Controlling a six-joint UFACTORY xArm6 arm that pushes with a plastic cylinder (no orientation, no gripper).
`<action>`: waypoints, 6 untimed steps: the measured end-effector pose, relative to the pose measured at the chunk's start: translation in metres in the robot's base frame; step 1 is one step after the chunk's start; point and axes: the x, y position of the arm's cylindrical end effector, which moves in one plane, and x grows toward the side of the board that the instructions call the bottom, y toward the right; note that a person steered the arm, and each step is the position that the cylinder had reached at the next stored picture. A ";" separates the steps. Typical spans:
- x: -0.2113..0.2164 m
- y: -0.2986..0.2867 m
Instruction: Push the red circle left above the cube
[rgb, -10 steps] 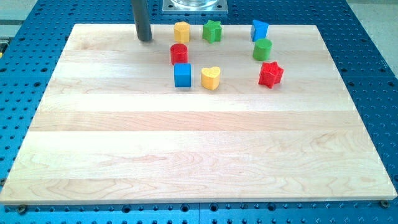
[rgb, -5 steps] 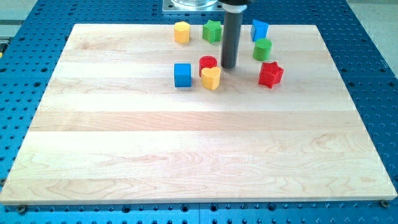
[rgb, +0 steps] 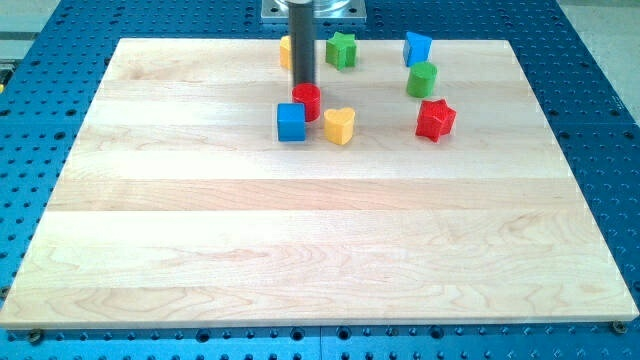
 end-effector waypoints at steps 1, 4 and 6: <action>0.033 0.034; 0.001 -0.043; -0.018 -0.142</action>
